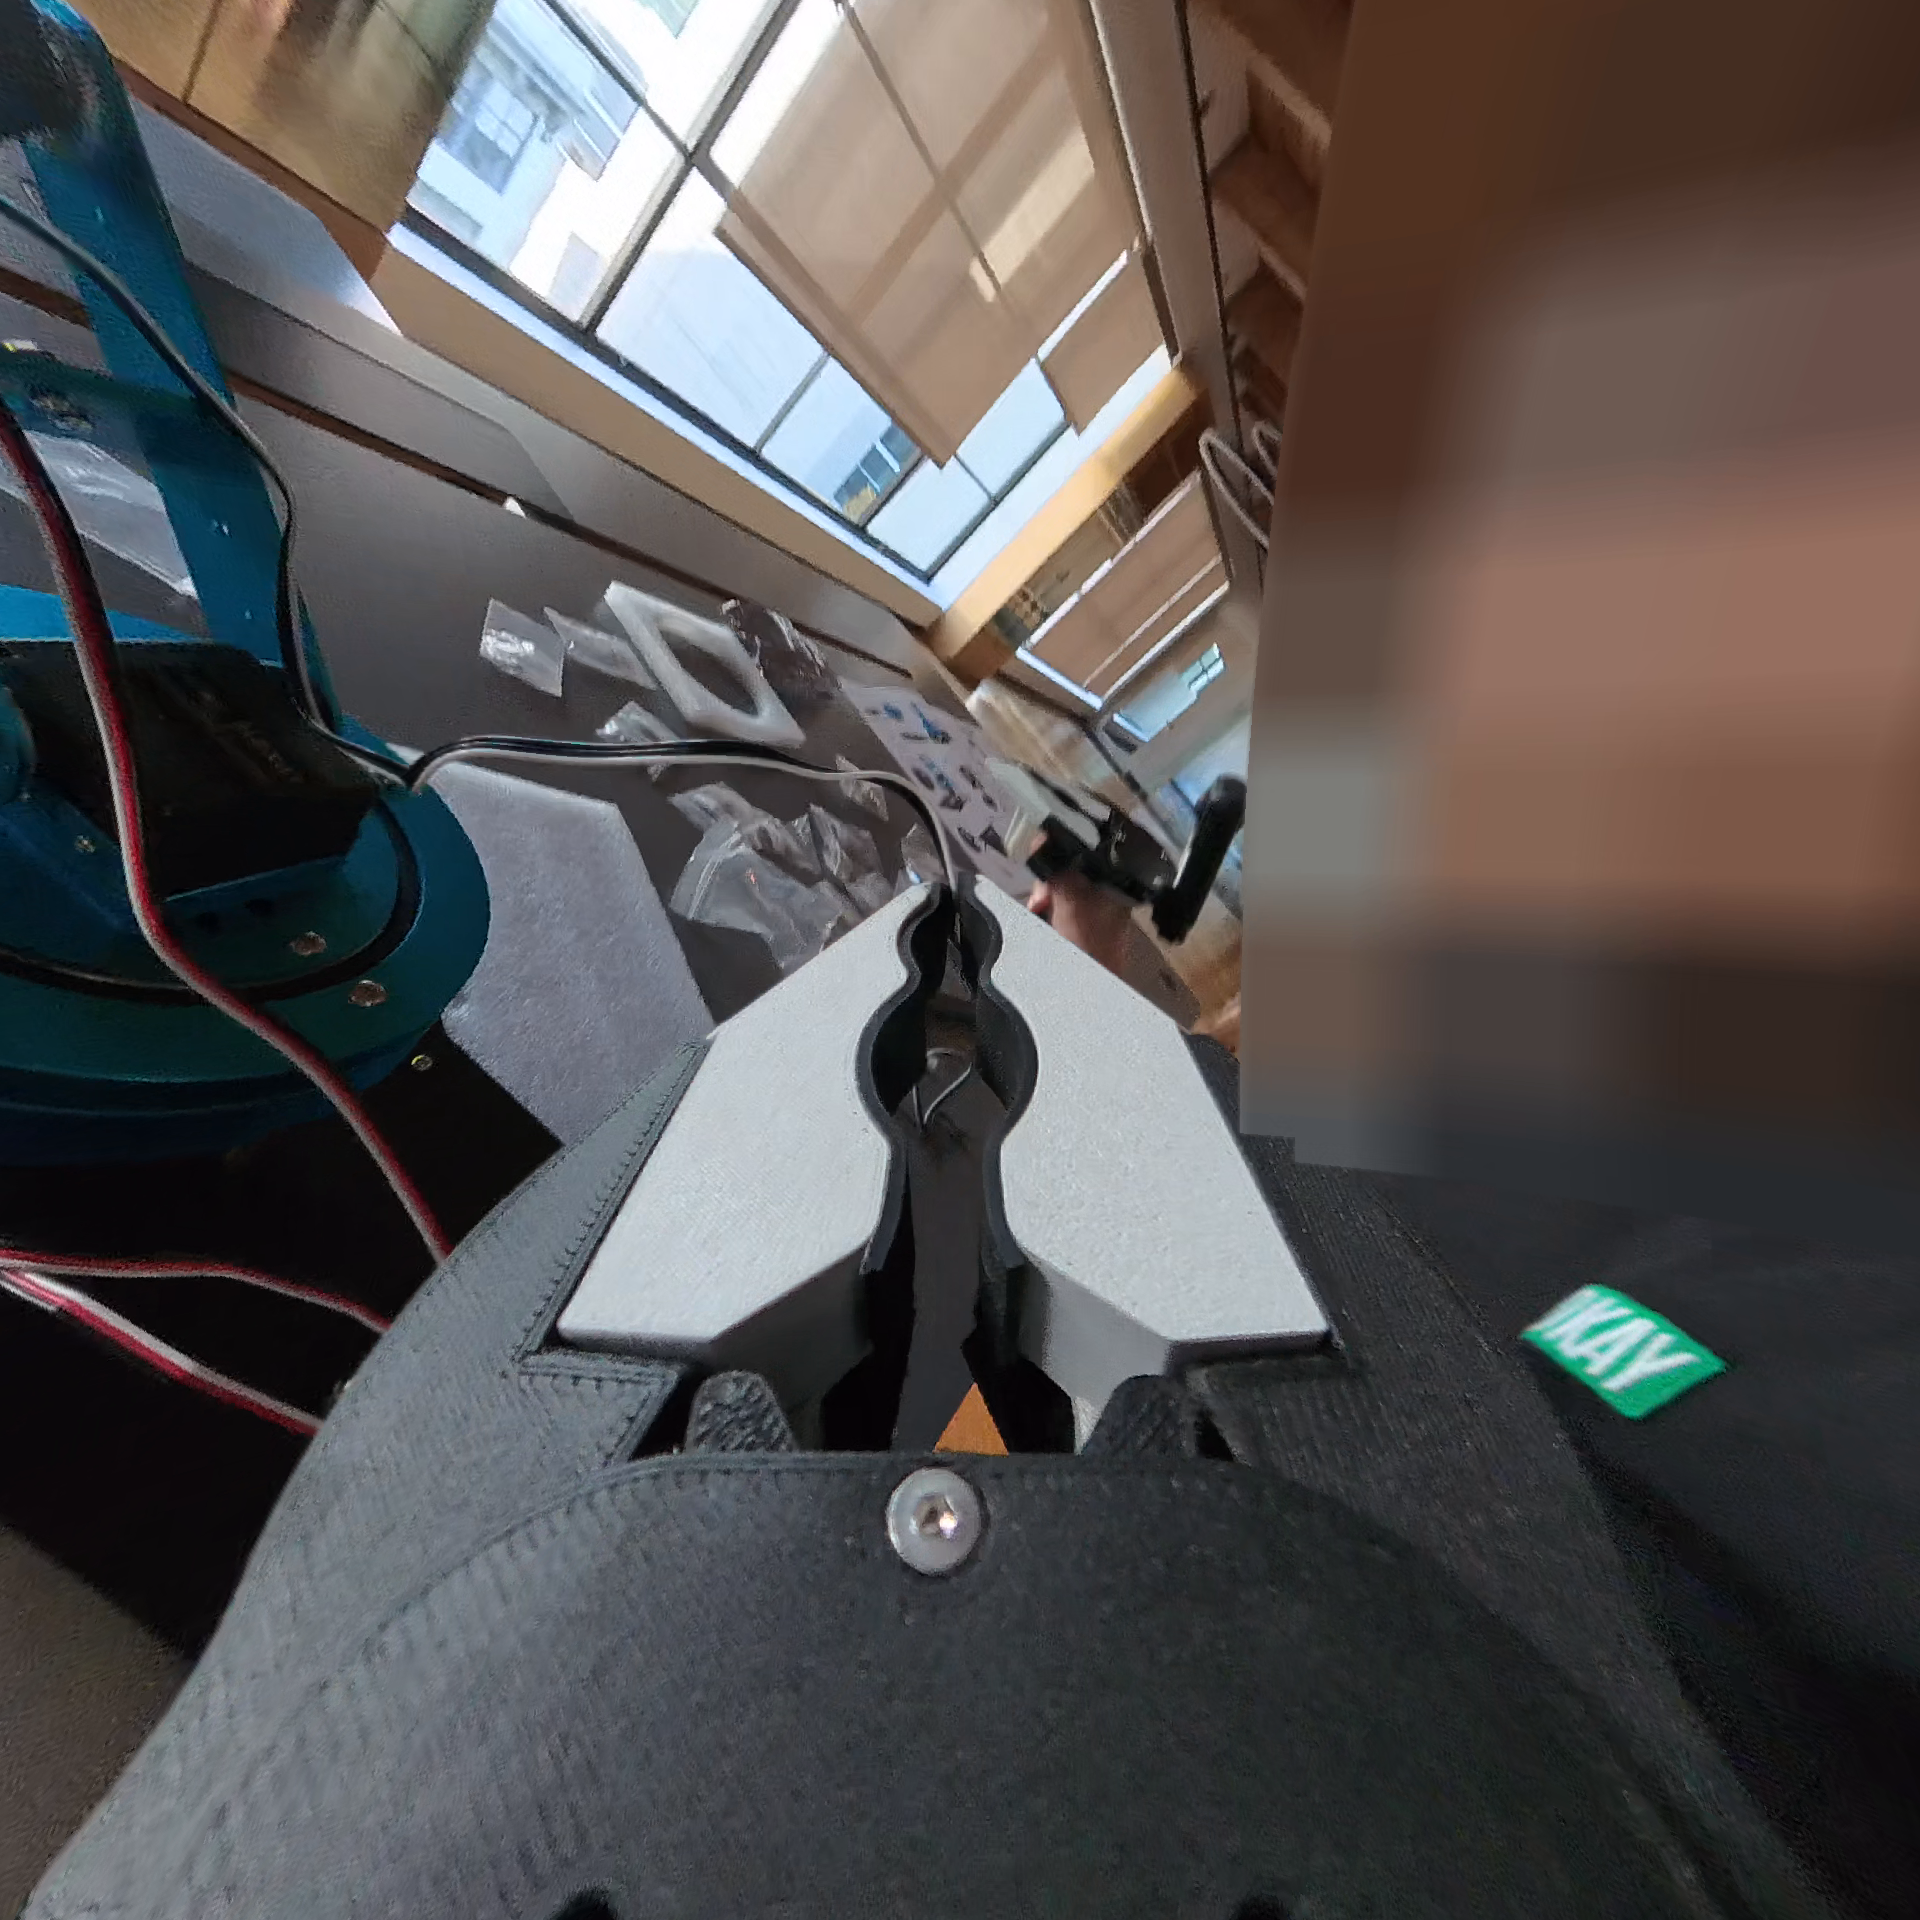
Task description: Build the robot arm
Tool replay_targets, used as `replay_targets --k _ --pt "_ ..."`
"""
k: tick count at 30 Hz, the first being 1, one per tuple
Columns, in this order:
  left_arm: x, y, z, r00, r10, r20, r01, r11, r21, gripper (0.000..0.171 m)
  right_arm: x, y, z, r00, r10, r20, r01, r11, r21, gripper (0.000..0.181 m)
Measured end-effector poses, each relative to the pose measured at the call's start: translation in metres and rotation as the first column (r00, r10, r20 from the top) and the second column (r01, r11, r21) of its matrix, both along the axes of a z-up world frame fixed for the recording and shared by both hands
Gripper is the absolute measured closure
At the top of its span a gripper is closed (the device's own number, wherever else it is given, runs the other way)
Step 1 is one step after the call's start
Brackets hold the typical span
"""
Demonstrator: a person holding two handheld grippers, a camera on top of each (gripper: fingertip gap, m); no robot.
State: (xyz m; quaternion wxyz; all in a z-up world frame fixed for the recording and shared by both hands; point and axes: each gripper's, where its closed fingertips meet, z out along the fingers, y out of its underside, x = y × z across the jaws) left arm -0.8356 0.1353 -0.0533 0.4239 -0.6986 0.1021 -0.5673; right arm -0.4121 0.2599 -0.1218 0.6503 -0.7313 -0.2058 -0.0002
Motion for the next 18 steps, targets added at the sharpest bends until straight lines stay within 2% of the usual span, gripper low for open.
replay_targets --k 2,3,4,5,7,8,9,10,12,13,15,17,18 --pt "0.002 -0.004 -0.006 0.998 -0.055 -0.020 0.055 0.998 0.014 0.171 -0.064 -0.018 0.019 0.967 0.244 -0.071 -0.248 0.967 -0.058 0.180" --pt "0.002 -0.005 -0.009 0.997 -0.076 -0.032 0.077 0.997 0.019 0.171 -0.103 -0.031 0.031 0.923 0.362 -0.127 -0.374 0.924 -0.085 0.174" --pt "0.003 -0.008 -0.011 0.994 -0.100 -0.042 0.101 0.994 0.028 0.171 -0.147 -0.050 0.046 0.839 0.498 -0.220 -0.526 0.845 -0.097 0.166" --pt "0.003 -0.010 -0.012 0.991 -0.127 -0.048 0.129 0.991 0.040 0.171 -0.194 -0.076 0.062 0.709 0.625 -0.326 -0.682 0.725 -0.093 0.163" --pt "0.002 -0.016 -0.015 0.979 -0.193 -0.063 0.197 0.978 0.062 0.171 -0.275 -0.131 0.085 0.409 0.769 -0.492 -0.902 0.423 -0.089 0.163" --pt "0.001 -0.020 -0.017 0.970 -0.230 -0.078 0.235 0.970 0.068 0.171 -0.308 -0.153 0.086 0.304 0.784 -0.541 -0.950 0.288 -0.117 0.164" --pt "-0.001 -0.022 -0.019 0.960 -0.264 -0.097 0.272 0.960 0.074 0.171 -0.338 -0.167 0.081 0.240 0.792 -0.561 -0.970 0.183 -0.157 0.164" --pt "-0.004 -0.026 -0.020 0.946 -0.302 -0.119 0.314 0.945 0.089 0.171 -0.363 -0.175 0.070 0.215 0.803 -0.556 -0.972 0.118 -0.206 0.164" --pt "-0.012 -0.037 -0.020 0.905 -0.389 -0.172 0.413 0.900 0.140 0.171 -0.403 -0.170 0.042 0.268 0.816 -0.512 -0.940 0.104 -0.326 0.165" --pt "-0.017 -0.043 -0.020 0.879 -0.433 -0.200 0.466 0.869 0.167 0.171 -0.417 -0.169 0.033 0.265 0.819 -0.509 -0.930 0.078 -0.359 0.165" --pt "-0.029 -0.052 -0.023 0.823 -0.507 -0.257 0.559 0.802 0.210 0.171 -0.437 -0.168 0.026 0.255 0.799 -0.545 -0.923 0.033 -0.383 0.165" --pt "-0.039 -0.052 -0.031 0.771 -0.544 -0.331 0.624 0.749 0.222 0.171 -0.449 -0.176 0.025 0.191 0.782 -0.593 -0.924 -0.061 -0.377 0.166" --pt "-0.042 -0.053 -0.034 0.747 -0.561 -0.356 0.651 0.725 0.223 0.171 -0.455 -0.175 0.025 0.185 0.785 -0.592 -0.926 -0.064 -0.373 0.167"
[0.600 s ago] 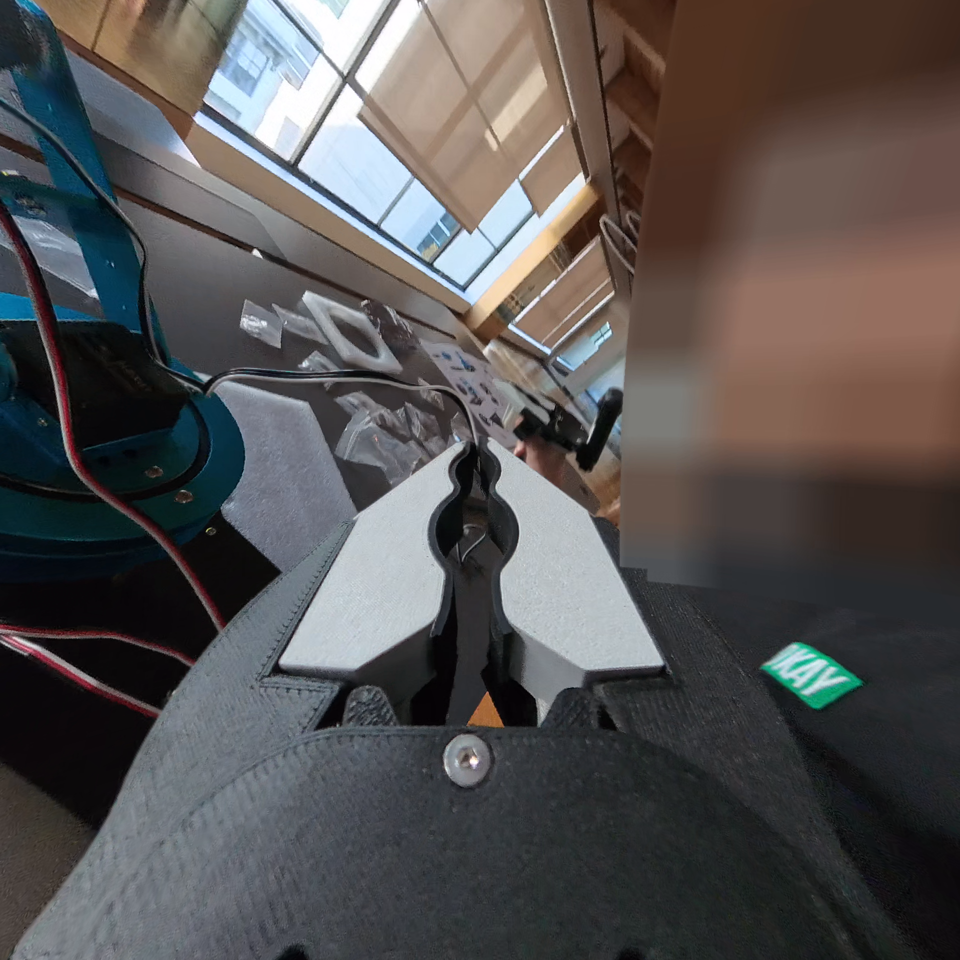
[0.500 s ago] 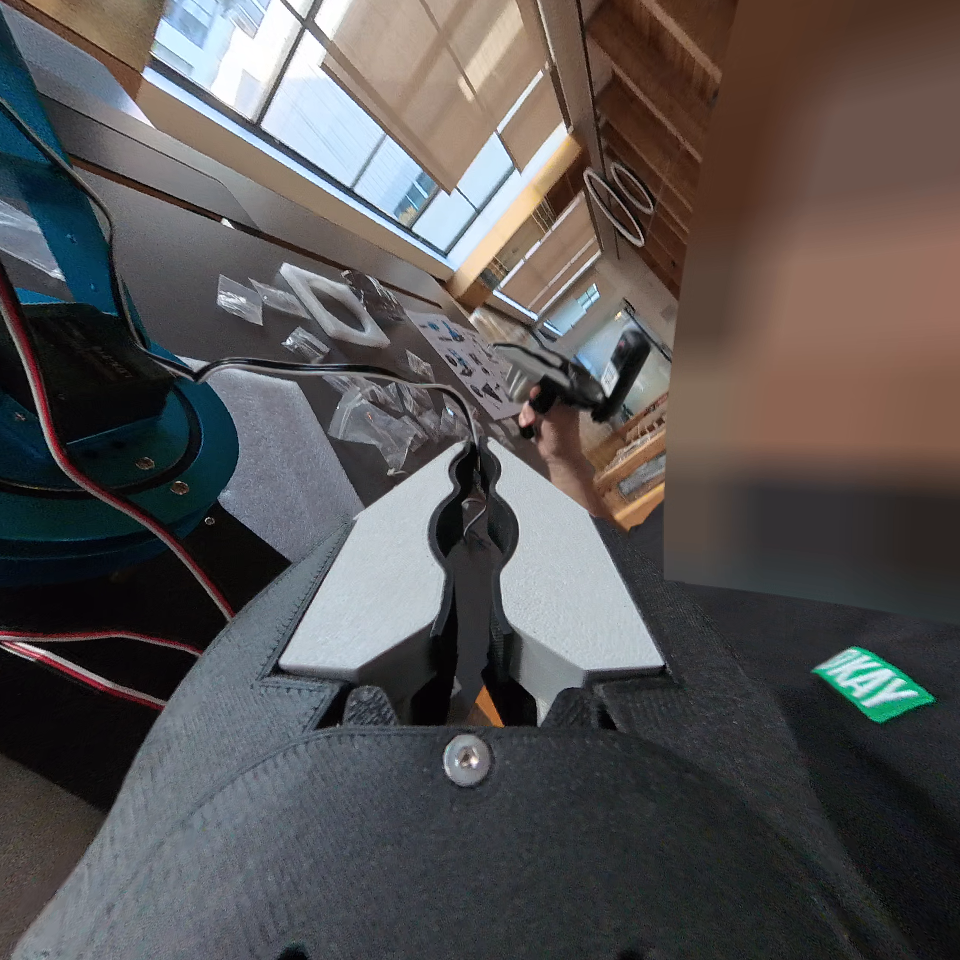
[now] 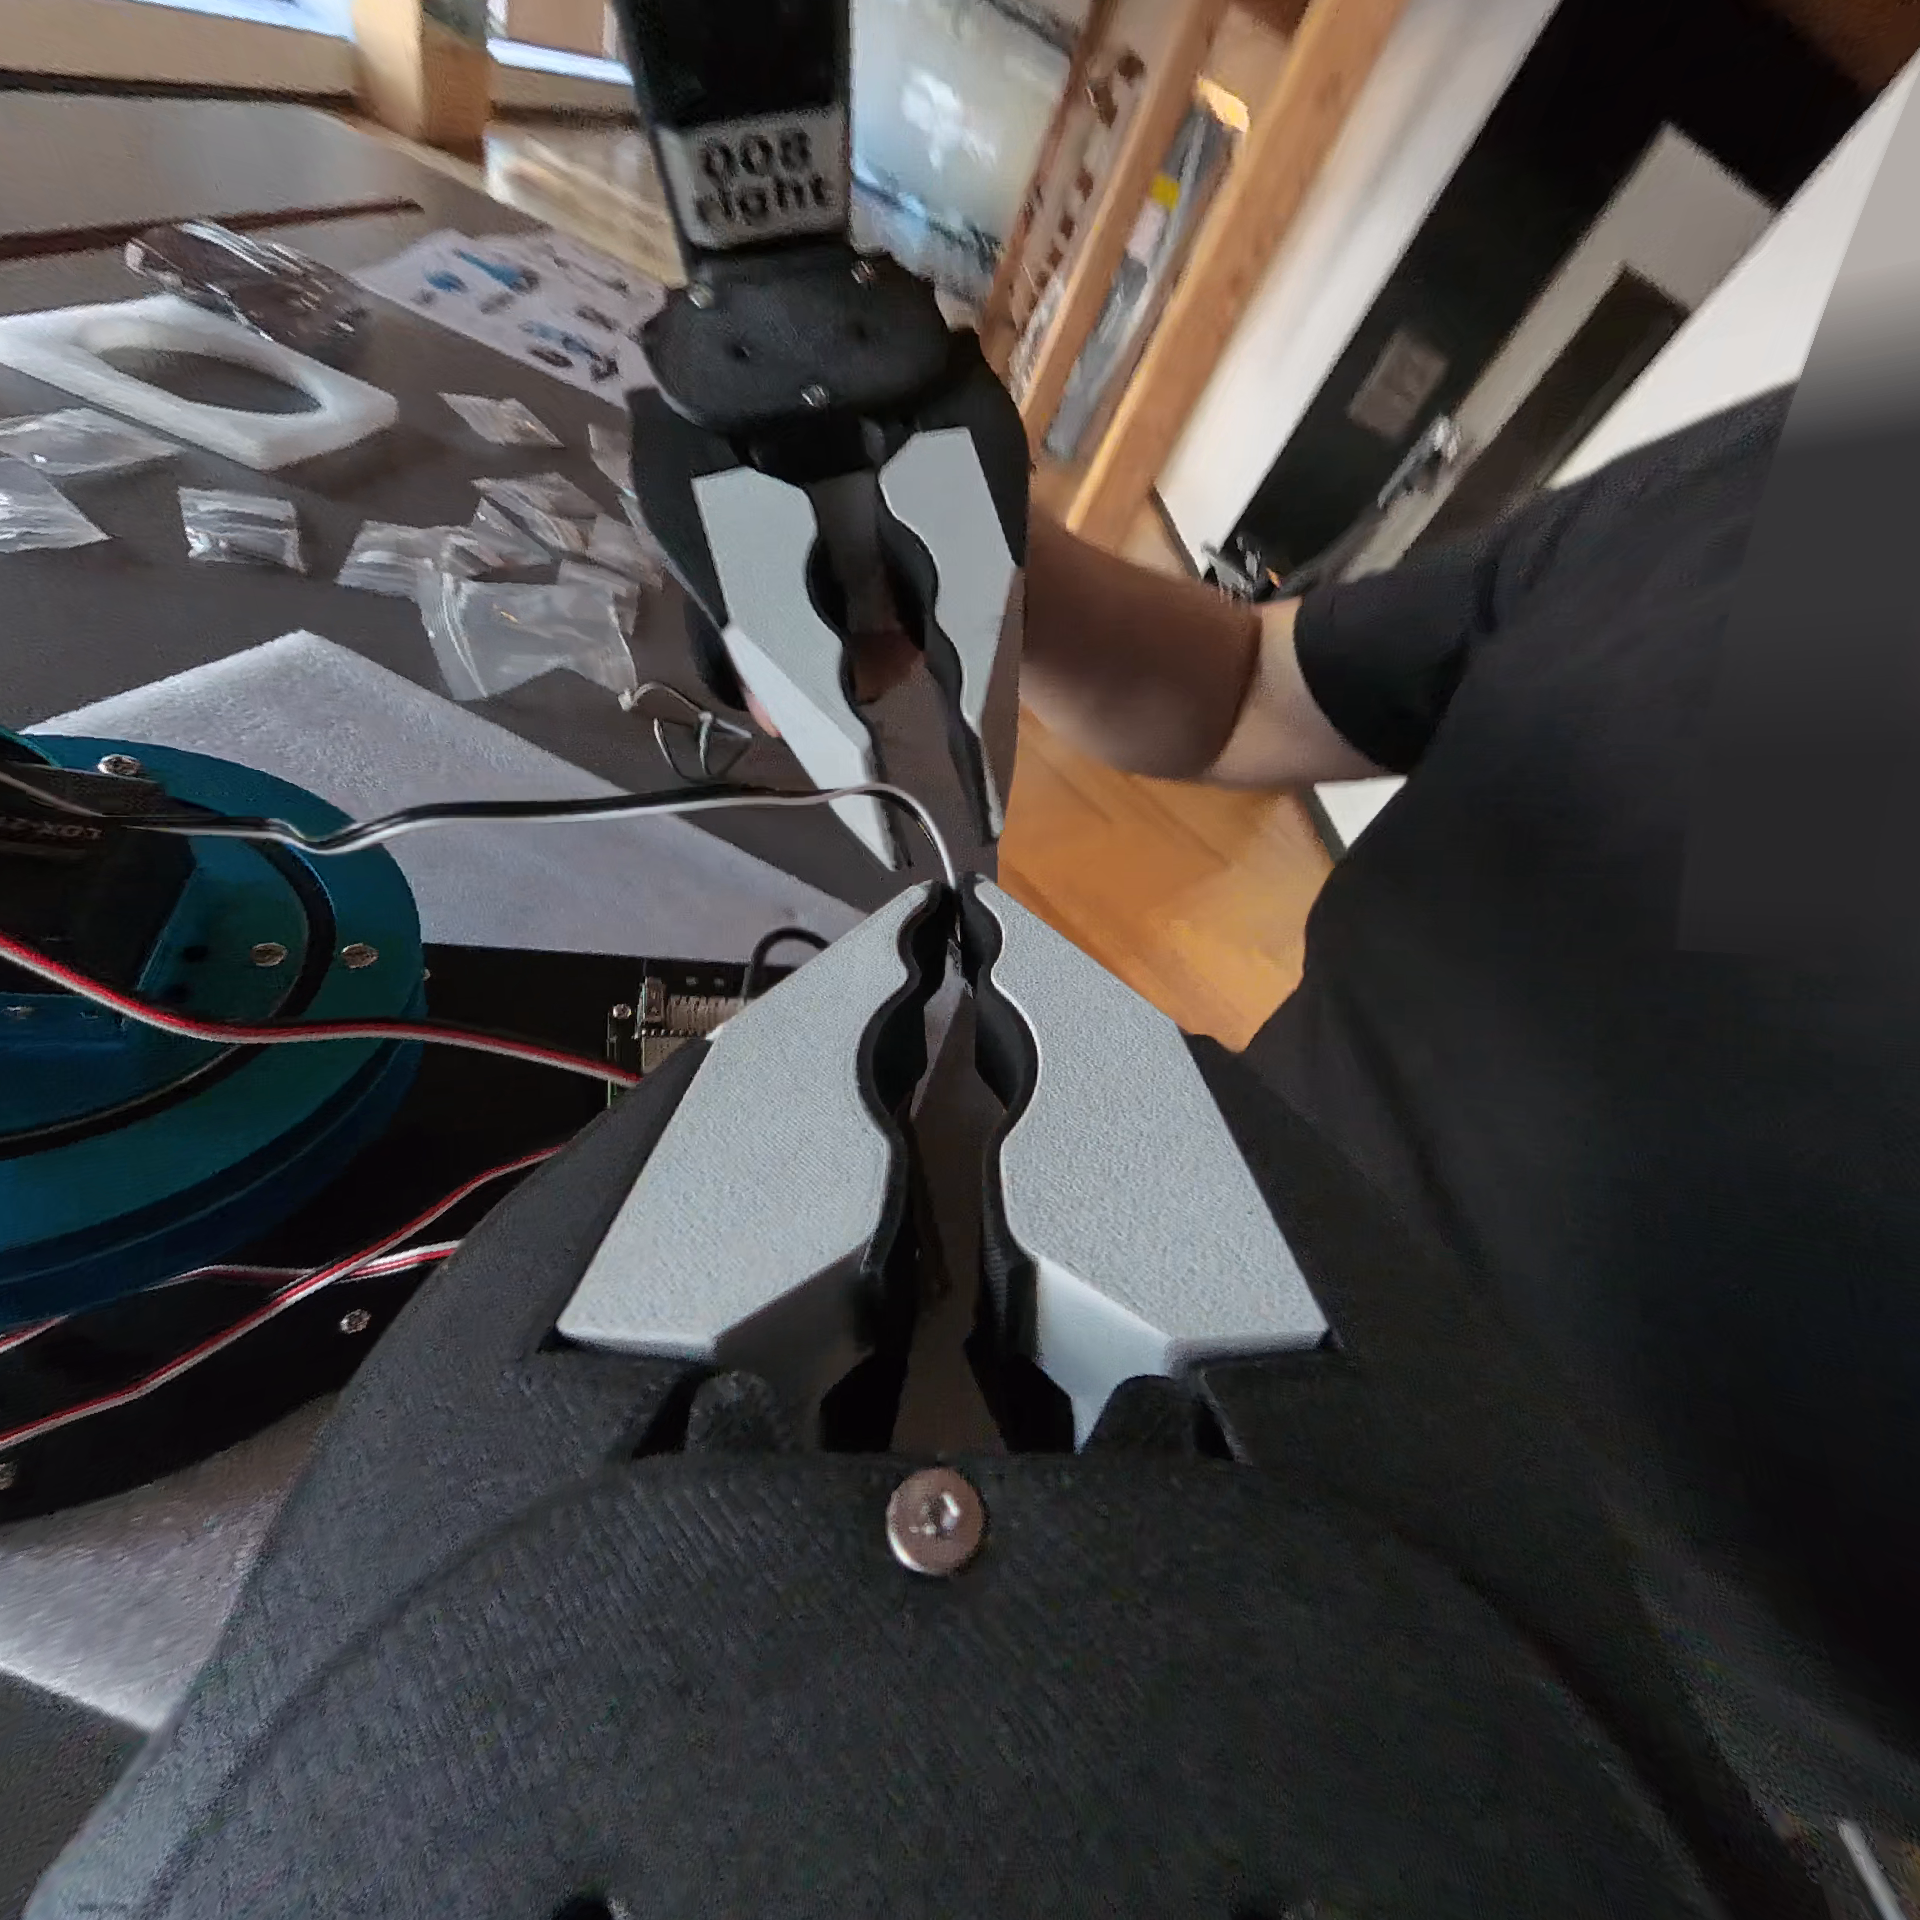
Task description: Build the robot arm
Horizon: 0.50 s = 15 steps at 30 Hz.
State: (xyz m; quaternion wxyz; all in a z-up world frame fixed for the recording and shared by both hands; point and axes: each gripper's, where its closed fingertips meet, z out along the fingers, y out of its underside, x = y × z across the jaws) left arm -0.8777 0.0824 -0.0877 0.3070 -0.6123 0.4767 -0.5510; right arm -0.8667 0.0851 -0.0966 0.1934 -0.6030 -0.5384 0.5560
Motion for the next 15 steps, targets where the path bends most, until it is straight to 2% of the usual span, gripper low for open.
replay_targets --k 2,4,10,15 --pt "-0.004 -0.002 -0.002 0.999 -0.052 -0.014 0.053 0.998 0.034 0.171 -0.009 0.004 0.001 1.000 -0.013 0.004 0.013 0.999 0.030 0.168" --pt "-0.006 -0.003 -0.005 0.996 -0.089 -0.027 0.090 0.995 0.047 0.171 -0.014 -0.006 0.004 0.999 0.045 0.027 -0.045 0.998 0.031 0.167" --pt "-0.004 -0.004 -0.006 0.990 -0.134 -0.039 0.137 0.988 0.069 0.171 -0.022 -0.001 -0.012 0.973 0.074 0.218 -0.104 0.986 0.128 0.166" --pt "0.003 -0.004 -0.002 0.990 -0.139 -0.012 0.139 0.987 0.080 0.171 -0.023 -0.009 -0.011 0.973 0.128 0.193 -0.140 0.989 0.046 0.171"
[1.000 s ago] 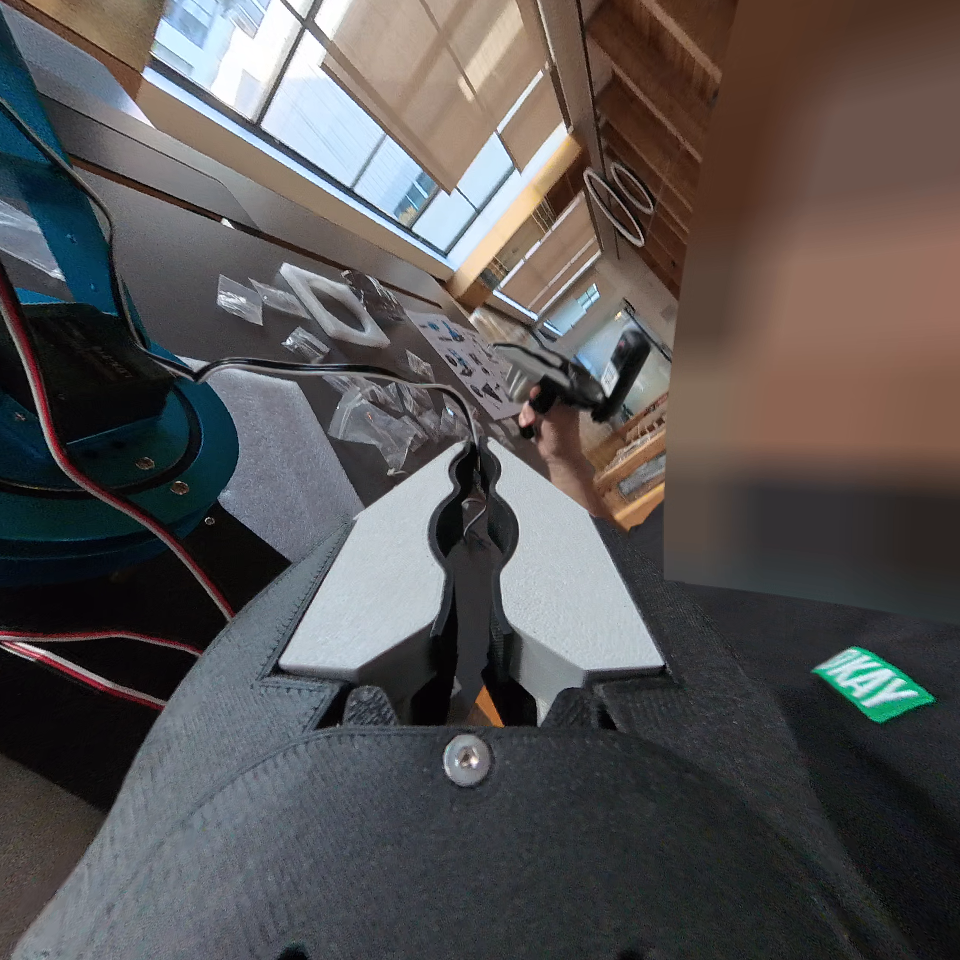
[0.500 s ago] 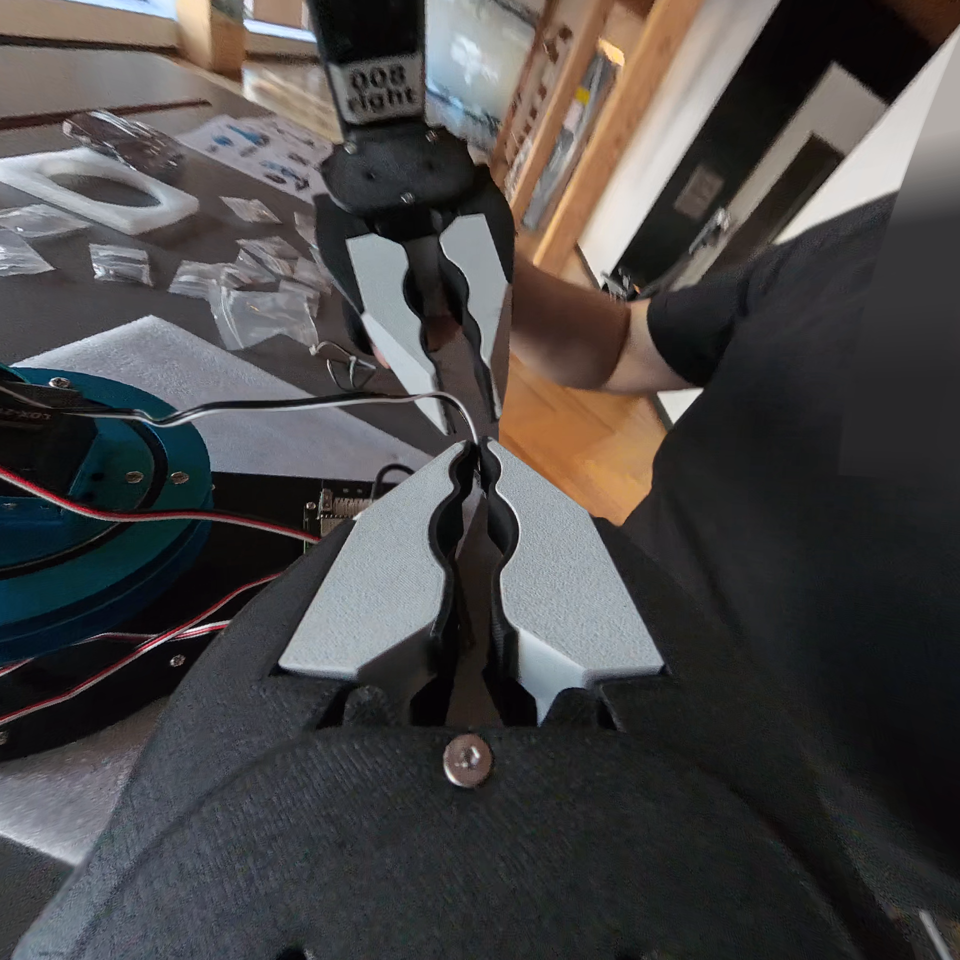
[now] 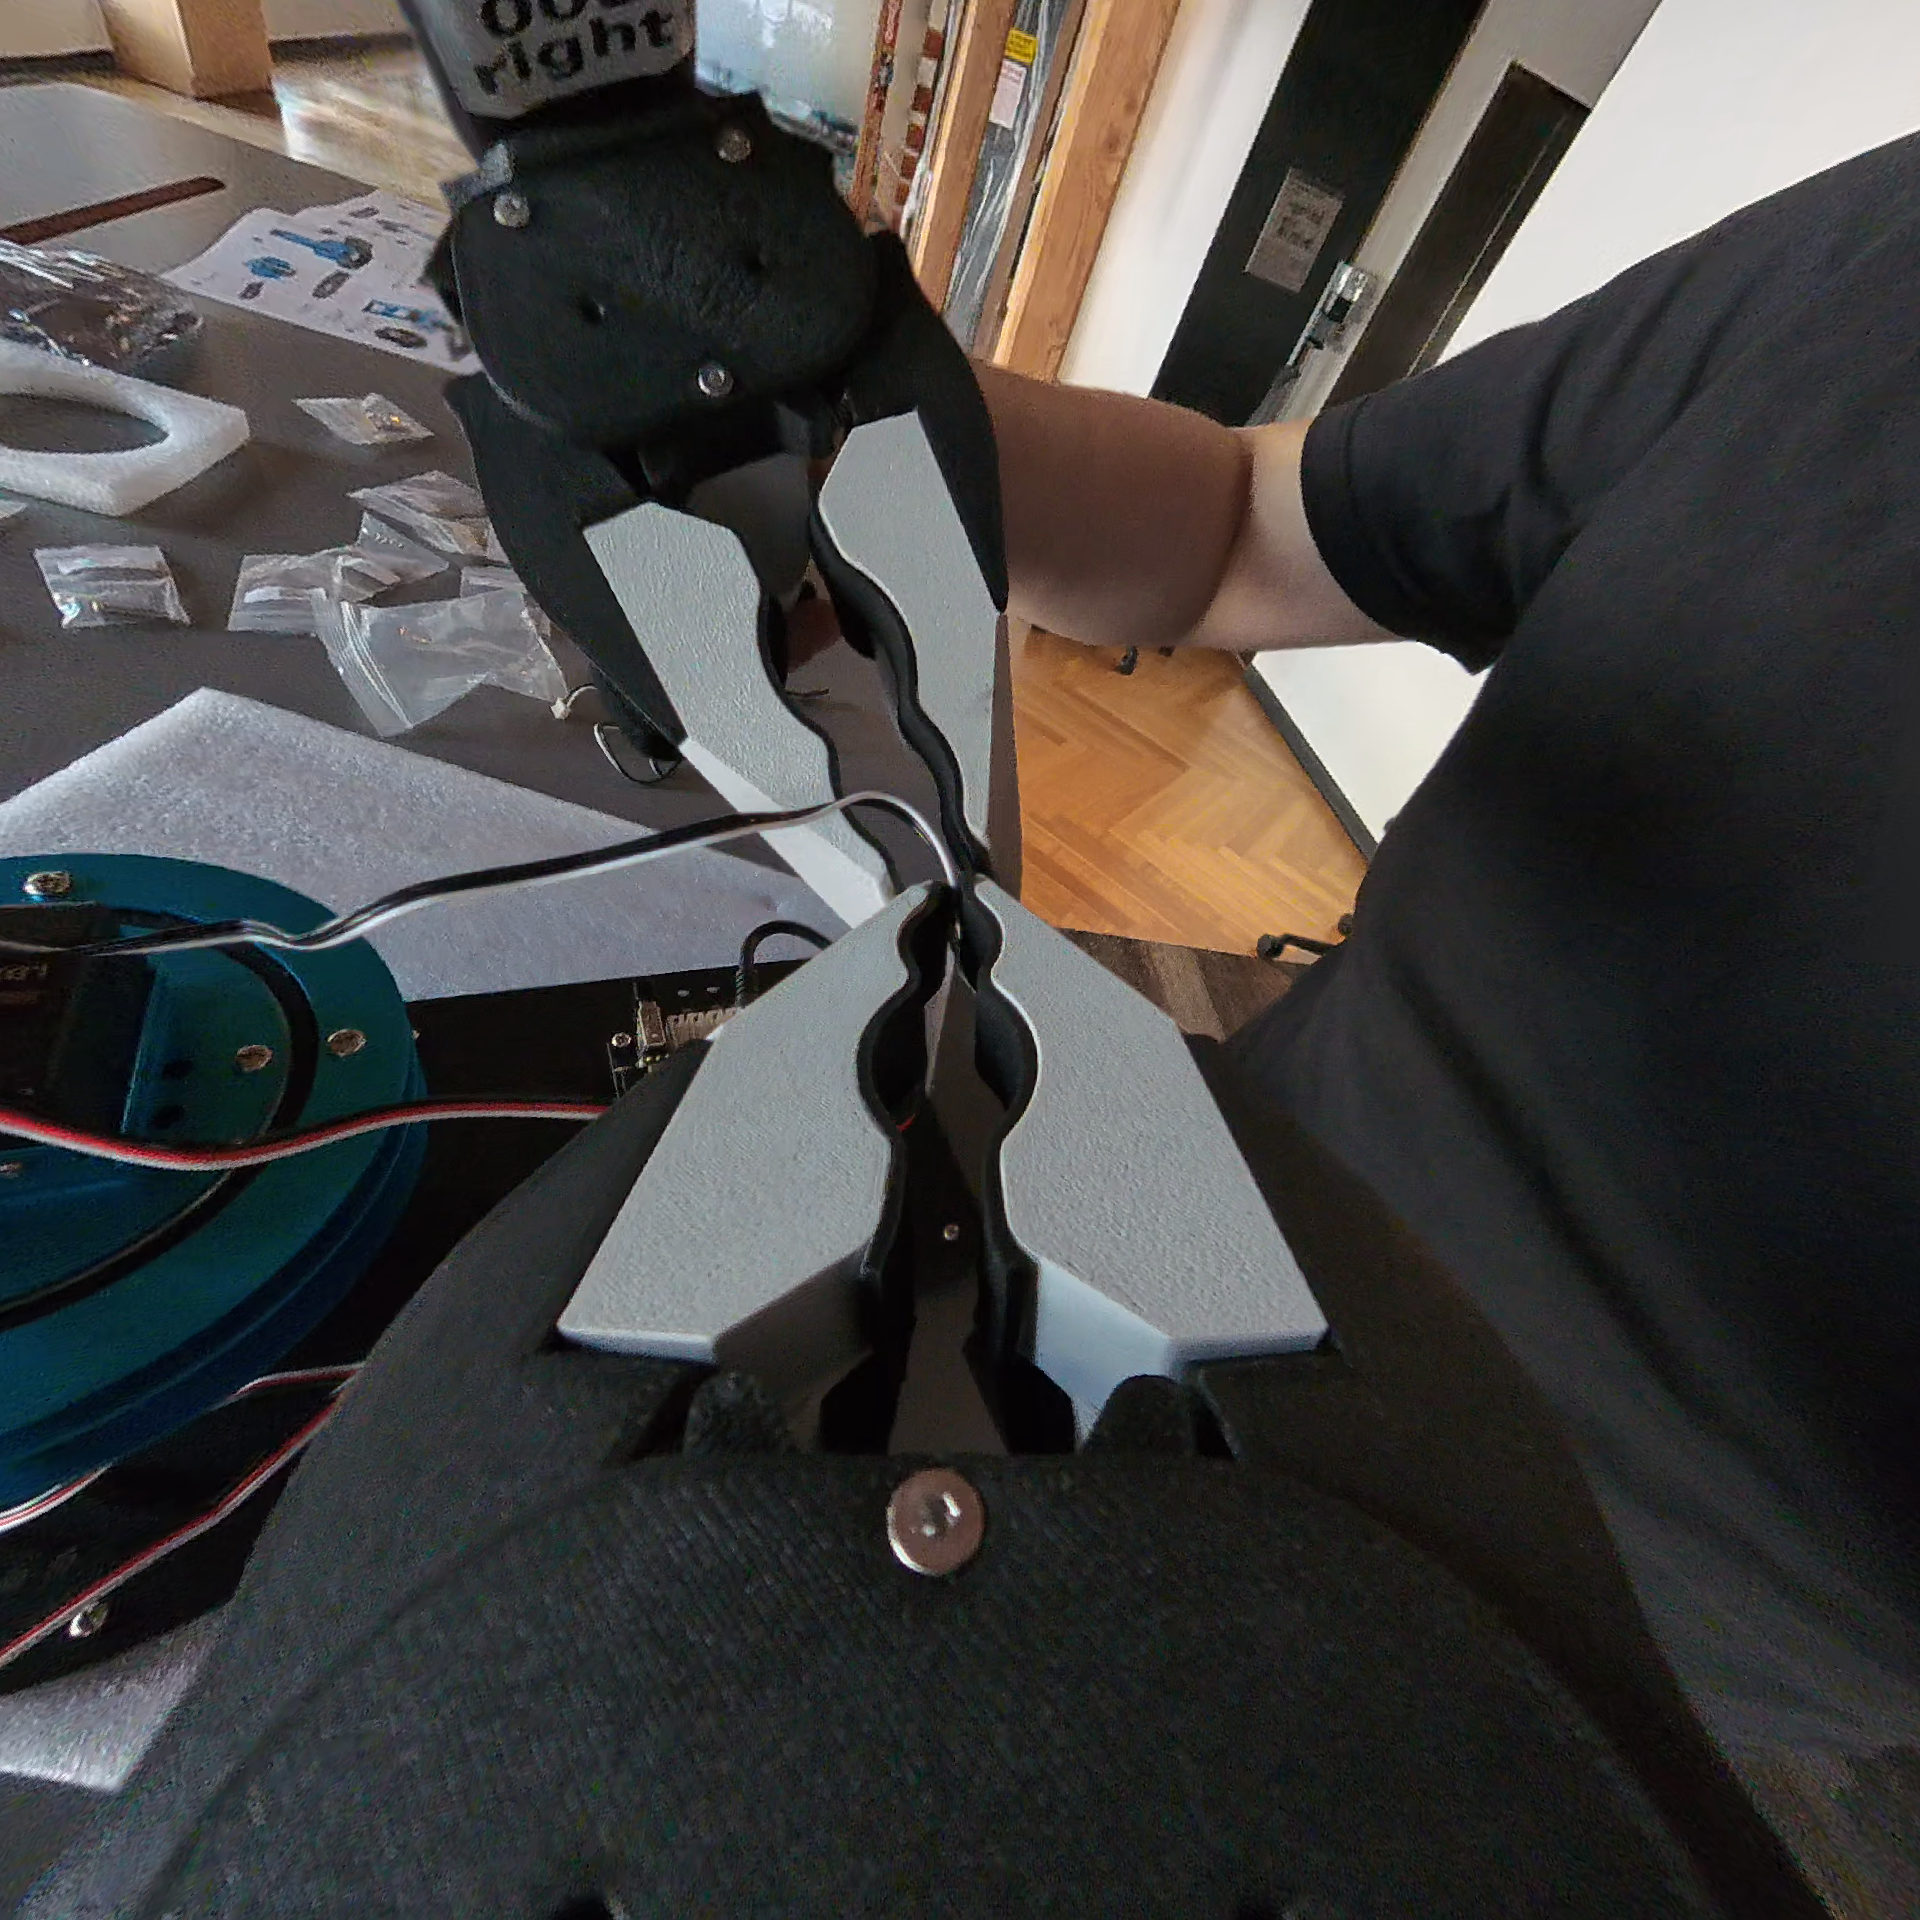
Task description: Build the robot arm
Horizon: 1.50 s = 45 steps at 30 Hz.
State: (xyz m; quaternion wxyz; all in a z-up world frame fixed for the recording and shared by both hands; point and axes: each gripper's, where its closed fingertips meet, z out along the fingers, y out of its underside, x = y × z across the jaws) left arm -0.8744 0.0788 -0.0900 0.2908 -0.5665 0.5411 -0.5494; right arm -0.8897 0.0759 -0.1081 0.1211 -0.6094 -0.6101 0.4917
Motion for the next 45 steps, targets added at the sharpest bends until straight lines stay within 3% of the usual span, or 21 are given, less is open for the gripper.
replay_targets --k 6,8,9,14,18,21,25,27,29,31,32,34,36,38,42,45 --pt "0.006 0.003 -0.001 1.000 0.014 -0.016 -0.015 0.997 -0.072 0.171 0.005 0.002 -0.001 0.998 -0.019 -0.054 0.016 0.998 -0.056 0.181" --pt "0.000 0.007 0.005 0.994 0.108 0.019 -0.106 0.988 -0.111 0.144 0.005 0.007 0.004 0.993 -0.051 -0.107 0.043 0.996 -0.076 0.181" --pt "-0.005 0.009 0.007 0.985 0.168 0.048 -0.162 0.981 -0.108 0.144 0.004 0.009 0.008 0.987 -0.072 -0.142 0.060 0.994 -0.090 0.180" --pt "-0.010 0.008 -0.005 0.931 0.358 0.063 -0.355 0.933 -0.062 0.149 0.004 0.014 0.021 0.961 -0.123 -0.248 0.094 0.988 -0.126 0.180" --pt "-0.004 0.010 0.000 0.925 0.369 0.094 -0.362 0.928 -0.087 0.171 0.000 0.018 0.023 0.953 -0.137 -0.271 0.112 0.988 -0.106 0.181" --pt "-0.001 0.010 -0.005 0.930 0.360 0.073 -0.355 0.931 -0.083 0.166 -0.002 0.020 0.021 0.947 -0.159 -0.278 0.139 0.986 -0.091 0.181" --pt "0.002 0.010 -0.013 0.935 0.353 0.031 -0.352 0.935 -0.037 0.171 0.000 0.021 0.015 0.938 -0.202 -0.281 0.190 0.979 -0.070 0.175" --pt "0.002 0.007 -0.014 0.942 0.336 0.019 -0.336 0.941 -0.034 0.171 0.015 0.025 0.009 0.932 -0.280 -0.233 0.273 0.960 -0.060 0.153" --pt "-0.001 0.004 -0.013 0.943 0.333 0.023 -0.332 0.942 -0.040 0.171 0.056 0.020 -0.009 0.918 -0.382 -0.107 0.388 0.921 0.038 0.161" --pt "-0.008 0.002 -0.010 0.942 0.333 0.036 -0.331 0.942 -0.045 0.171 0.123 0.012 -0.047 0.846 -0.532 0.035 0.502 0.818 0.279 0.162" --pt "-0.012 0.001 -0.008 0.941 0.335 0.048 -0.332 0.942 -0.050 0.171 0.158 0.004 -0.066 0.801 -0.589 0.102 0.515 0.766 0.384 0.162" --pt "-0.021 -0.001 -0.003 0.939 0.337 0.069 -0.333 0.941 -0.066 0.171 0.203 -0.027 -0.097 0.745 -0.617 0.252 0.494 0.765 0.413 0.162" --pt "-0.028 0.000 0.002 0.937 0.339 0.084 -0.333 0.940 -0.077 0.171 0.219 -0.048 -0.115 0.721 -0.608 0.331 0.485 0.785 0.386 0.157" --pt "-0.033 0.000 0.009 0.936 0.337 0.099 -0.330 0.941 -0.082 0.171 0.226 -0.053 -0.128 0.711 -0.604 0.360 0.422 0.776 0.469 0.158" --pt "-0.038 -0.002 0.025 0.936 0.324 0.135 -0.315 0.945 -0.087 0.171 0.225 -0.056 -0.131 0.706 -0.599 0.379 0.377 0.770 0.514 0.170" --pt "-0.039 -0.003 0.026 0.939 0.321 0.123 -0.315 0.947 -0.066 0.171 0.225 -0.057 -0.130 0.689 -0.602 0.402 0.417 0.784 0.460 0.159"
